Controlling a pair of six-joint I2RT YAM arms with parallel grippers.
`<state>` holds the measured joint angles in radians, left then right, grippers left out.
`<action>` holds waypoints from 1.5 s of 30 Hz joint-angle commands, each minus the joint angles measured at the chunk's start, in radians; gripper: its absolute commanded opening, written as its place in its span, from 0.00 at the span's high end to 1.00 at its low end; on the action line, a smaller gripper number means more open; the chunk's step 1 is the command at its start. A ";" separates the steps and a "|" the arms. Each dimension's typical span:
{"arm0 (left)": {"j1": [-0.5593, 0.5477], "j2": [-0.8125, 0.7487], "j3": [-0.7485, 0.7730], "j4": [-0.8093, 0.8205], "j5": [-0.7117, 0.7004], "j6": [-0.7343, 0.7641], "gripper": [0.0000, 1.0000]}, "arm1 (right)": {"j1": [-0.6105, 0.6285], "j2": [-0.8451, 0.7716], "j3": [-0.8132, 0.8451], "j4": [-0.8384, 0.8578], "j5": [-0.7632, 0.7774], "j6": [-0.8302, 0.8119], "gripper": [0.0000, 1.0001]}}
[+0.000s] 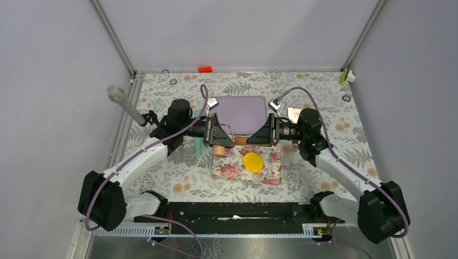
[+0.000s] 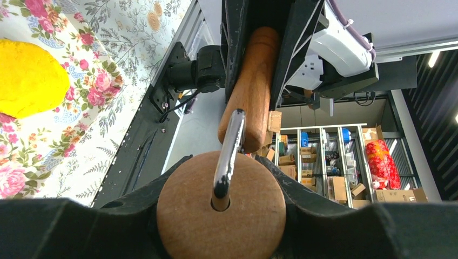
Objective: Roll out the dumpling wrappers from the dough
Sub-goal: Flatten out the dough on the work surface.
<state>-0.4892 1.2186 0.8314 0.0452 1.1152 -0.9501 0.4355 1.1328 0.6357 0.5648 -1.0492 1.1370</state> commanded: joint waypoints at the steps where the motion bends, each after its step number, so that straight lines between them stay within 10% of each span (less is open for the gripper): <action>1: -0.016 0.007 0.050 0.021 0.005 0.046 1.00 | 0.015 -0.029 0.030 0.013 0.019 -0.020 1.00; 6: -0.014 0.016 0.139 -0.265 -0.097 0.245 0.77 | 0.015 -0.098 0.089 -0.314 0.131 -0.223 1.00; 11: 0.012 0.024 0.224 -0.545 -0.225 0.410 0.18 | -0.002 -0.127 0.153 -0.594 0.235 -0.361 1.00; 14: 0.051 0.012 0.252 -0.646 -0.309 0.463 0.03 | -0.022 -0.123 0.199 -0.780 0.318 -0.435 1.00; 25: 0.089 -0.028 0.168 -0.742 -0.675 0.454 0.05 | -0.058 0.054 0.416 -1.310 0.535 -0.583 1.00; 45: -0.170 0.165 -0.034 -0.553 -1.110 0.271 0.21 | -0.076 0.095 0.324 -1.338 0.648 -0.497 1.00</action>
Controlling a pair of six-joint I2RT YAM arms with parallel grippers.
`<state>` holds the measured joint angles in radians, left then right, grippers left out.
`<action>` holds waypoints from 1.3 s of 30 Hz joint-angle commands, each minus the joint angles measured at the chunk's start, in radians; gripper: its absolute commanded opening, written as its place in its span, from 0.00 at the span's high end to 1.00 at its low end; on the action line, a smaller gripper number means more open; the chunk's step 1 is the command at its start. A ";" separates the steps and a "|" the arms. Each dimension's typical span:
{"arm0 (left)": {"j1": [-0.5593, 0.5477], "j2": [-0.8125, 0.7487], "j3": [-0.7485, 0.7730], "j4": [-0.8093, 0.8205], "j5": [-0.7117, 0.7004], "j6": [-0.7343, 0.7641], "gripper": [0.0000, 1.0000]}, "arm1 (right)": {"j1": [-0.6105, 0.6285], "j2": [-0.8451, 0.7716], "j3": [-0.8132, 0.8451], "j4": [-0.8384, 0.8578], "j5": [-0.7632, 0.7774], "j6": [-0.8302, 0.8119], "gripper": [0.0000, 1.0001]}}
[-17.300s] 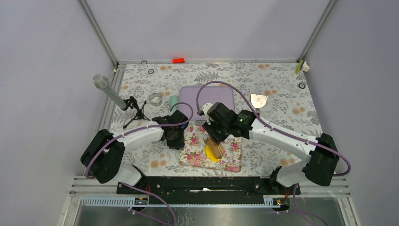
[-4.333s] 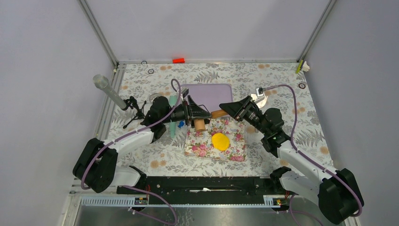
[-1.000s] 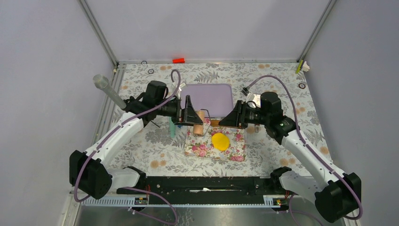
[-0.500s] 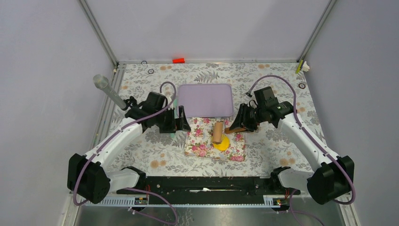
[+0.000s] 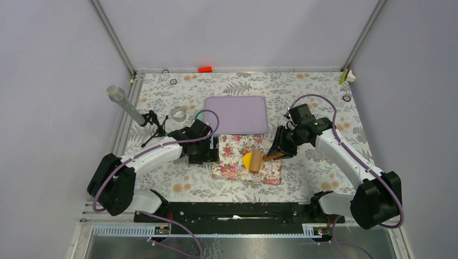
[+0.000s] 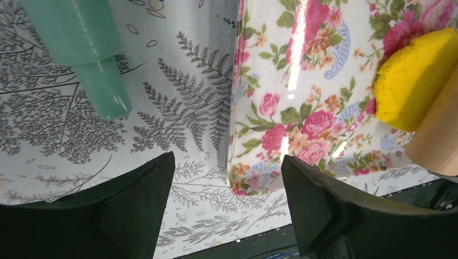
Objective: Roll out the dumpling wrappers from the dough
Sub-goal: Flatten out the dough on the work surface.
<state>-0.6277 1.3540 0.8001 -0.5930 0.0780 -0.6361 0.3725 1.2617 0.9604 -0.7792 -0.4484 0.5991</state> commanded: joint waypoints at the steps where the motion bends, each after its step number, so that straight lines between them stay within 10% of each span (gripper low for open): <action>1: -0.043 0.039 -0.002 0.095 -0.075 -0.046 0.21 | -0.013 -0.046 -0.010 0.010 0.070 0.050 1.00; 25: -0.053 0.138 -0.036 0.140 -0.075 -0.057 0.22 | -0.011 -0.146 -0.140 -0.082 0.492 0.108 1.00; 39: -0.056 0.169 -0.031 0.150 -0.066 -0.059 0.33 | -0.003 -0.148 -0.224 -0.022 0.412 0.125 1.00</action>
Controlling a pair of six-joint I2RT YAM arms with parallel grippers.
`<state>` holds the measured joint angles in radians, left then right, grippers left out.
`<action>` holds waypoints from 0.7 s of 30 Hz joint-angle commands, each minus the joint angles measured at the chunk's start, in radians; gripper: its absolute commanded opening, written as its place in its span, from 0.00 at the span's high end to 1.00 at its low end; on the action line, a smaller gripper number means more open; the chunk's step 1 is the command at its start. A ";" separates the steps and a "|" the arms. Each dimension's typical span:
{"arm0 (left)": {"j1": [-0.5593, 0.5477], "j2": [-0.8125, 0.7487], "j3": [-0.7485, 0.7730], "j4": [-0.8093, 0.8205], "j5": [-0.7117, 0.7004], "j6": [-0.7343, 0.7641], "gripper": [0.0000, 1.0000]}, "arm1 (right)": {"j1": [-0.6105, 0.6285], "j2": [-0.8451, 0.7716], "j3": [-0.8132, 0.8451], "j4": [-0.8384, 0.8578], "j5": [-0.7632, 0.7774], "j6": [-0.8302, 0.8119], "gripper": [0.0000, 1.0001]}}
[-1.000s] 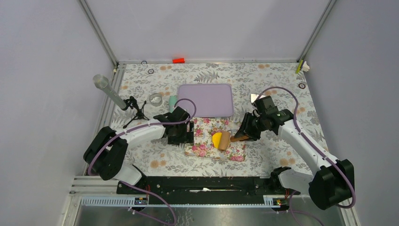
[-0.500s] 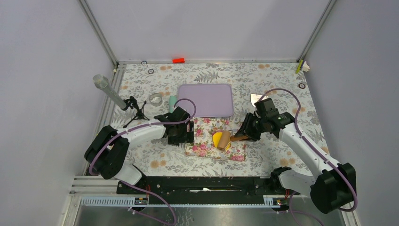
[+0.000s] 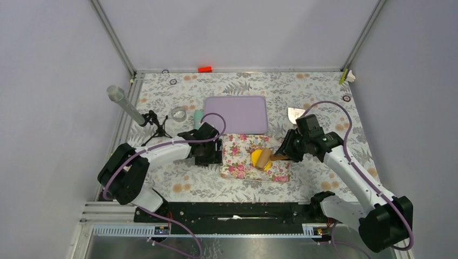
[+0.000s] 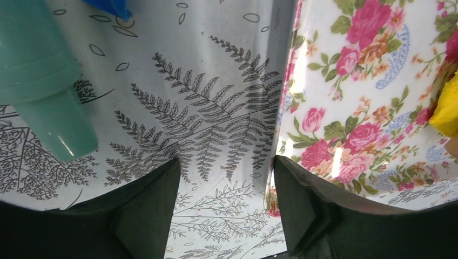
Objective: Roll out the dumpling wrappers from the dough
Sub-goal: Flatten out the dough on the work surface.
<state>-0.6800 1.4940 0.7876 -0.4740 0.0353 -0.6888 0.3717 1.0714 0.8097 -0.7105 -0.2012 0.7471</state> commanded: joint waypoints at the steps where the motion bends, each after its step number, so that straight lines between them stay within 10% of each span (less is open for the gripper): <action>1: -0.006 0.030 -0.019 0.034 -0.020 -0.006 0.35 | -0.001 0.044 -0.079 -0.087 0.164 -0.021 1.00; 13: -0.081 0.117 0.041 0.070 -0.032 -0.041 0.56 | 0.054 0.080 -0.102 0.003 0.140 0.011 1.00; 19: -0.096 0.162 0.073 0.067 -0.032 -0.056 0.99 | 0.059 0.065 -0.097 -0.012 0.169 0.012 1.00; 21: -0.096 0.159 0.081 0.032 -0.071 -0.060 1.00 | 0.059 0.040 -0.089 -0.036 0.195 0.010 1.00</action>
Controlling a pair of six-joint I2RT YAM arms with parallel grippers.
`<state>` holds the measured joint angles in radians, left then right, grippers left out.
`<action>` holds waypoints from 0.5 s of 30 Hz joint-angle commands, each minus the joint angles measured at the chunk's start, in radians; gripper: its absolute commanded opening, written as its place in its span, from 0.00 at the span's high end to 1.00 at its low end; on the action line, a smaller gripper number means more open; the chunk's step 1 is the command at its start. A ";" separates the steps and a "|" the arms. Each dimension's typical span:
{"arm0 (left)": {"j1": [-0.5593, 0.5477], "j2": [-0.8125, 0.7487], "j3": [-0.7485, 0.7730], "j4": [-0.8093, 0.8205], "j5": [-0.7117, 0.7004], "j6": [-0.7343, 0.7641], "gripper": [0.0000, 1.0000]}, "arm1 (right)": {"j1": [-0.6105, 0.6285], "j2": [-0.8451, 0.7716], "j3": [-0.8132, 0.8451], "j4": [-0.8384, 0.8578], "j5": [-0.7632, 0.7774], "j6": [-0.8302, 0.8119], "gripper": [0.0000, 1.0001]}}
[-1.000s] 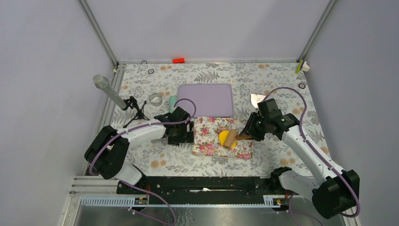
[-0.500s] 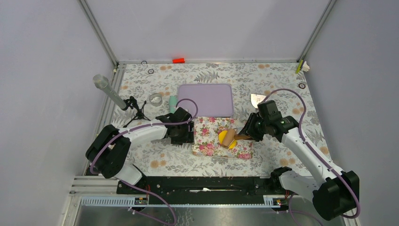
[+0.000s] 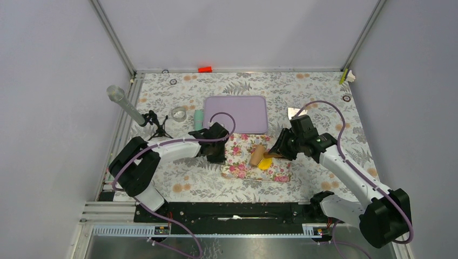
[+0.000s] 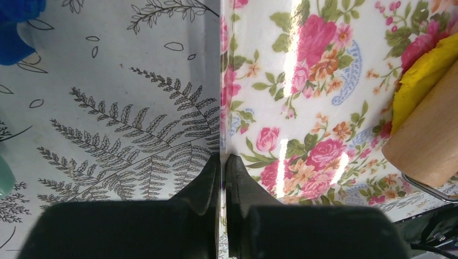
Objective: Roll out the dumpling wrappers from the dough
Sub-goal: Flatten out the dough on the work surface.
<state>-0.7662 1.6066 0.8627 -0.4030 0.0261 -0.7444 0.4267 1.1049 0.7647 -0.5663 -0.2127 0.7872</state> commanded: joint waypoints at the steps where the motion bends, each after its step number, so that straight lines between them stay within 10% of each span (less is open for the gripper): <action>1: -0.010 0.040 0.007 -0.057 -0.078 -0.004 1.00 | 0.004 -0.008 -0.037 -0.193 0.208 -0.029 1.00; 15: -0.008 -0.090 -0.091 -0.155 -0.138 0.005 1.00 | 0.005 -0.096 0.158 -0.265 0.028 0.024 1.00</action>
<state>-0.7757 1.5429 0.8139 -0.4507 -0.0235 -0.7700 0.4320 1.0225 0.8383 -0.7681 -0.1768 0.7982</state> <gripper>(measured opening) 0.036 0.391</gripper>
